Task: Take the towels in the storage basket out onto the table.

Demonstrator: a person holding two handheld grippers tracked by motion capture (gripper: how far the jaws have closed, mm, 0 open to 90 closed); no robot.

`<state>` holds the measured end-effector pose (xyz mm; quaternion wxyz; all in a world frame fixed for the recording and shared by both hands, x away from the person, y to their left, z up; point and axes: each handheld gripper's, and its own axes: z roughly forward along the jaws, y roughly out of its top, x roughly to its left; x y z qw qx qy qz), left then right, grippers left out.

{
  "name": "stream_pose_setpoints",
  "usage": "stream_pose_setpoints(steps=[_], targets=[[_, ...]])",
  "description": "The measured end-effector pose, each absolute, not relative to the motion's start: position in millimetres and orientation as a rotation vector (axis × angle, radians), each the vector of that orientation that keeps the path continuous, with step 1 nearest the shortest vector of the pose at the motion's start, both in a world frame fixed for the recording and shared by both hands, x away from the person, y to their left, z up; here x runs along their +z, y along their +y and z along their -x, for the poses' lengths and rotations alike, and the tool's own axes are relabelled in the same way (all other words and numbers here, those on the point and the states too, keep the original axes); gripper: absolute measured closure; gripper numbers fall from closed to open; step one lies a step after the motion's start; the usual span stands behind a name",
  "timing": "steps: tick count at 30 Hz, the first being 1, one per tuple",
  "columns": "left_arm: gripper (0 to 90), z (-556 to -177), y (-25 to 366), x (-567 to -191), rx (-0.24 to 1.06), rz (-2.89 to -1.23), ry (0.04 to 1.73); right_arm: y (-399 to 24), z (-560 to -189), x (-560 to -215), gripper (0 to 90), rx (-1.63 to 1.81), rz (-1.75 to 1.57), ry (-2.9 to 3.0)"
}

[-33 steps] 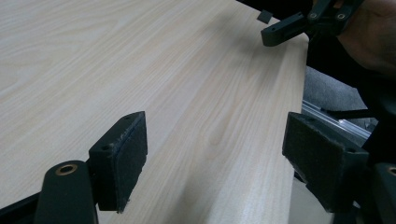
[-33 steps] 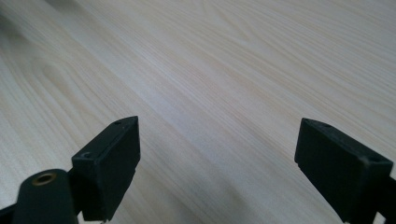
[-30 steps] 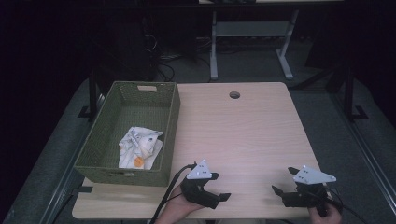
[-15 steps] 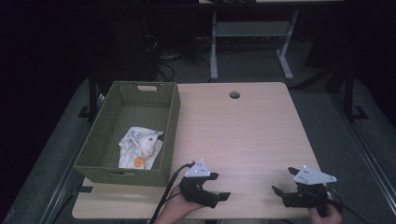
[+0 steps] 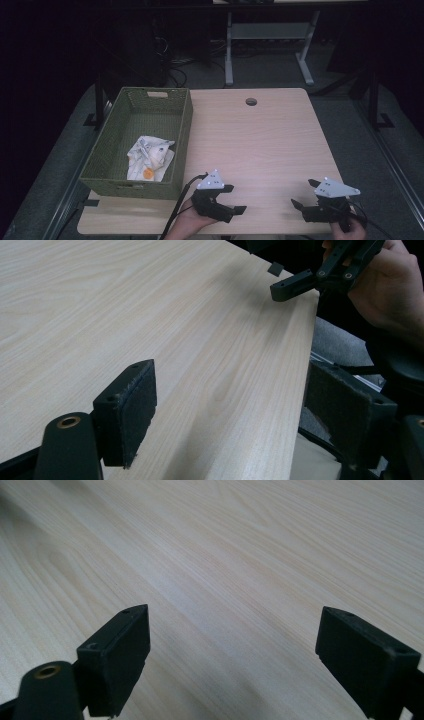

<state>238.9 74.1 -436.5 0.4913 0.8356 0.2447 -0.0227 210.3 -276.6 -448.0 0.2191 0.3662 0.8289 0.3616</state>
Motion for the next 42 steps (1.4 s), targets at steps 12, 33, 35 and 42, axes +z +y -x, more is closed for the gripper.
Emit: stream_pose_setpoints(steps=[12,33,35,42], targets=[[21.6,-239,77,-431,-0.053,-2.015,0.591,-276,-210,-448,13.9,1.0,-1.01,2.295],[21.0,-241,83,-421,-0.045,-1.995,0.583,-274,-209,-447,13.9,1.0,-1.004,2.293],[20.8,-241,83,-421,-0.045,-1.99,0.585,-273,-210,-447,13.9,0.998,-1.002,2.296],[20.1,-242,86,-416,-0.039,-1.991,0.59,-273,-210,-447,13.9,0.994,-1.0,2.3]])
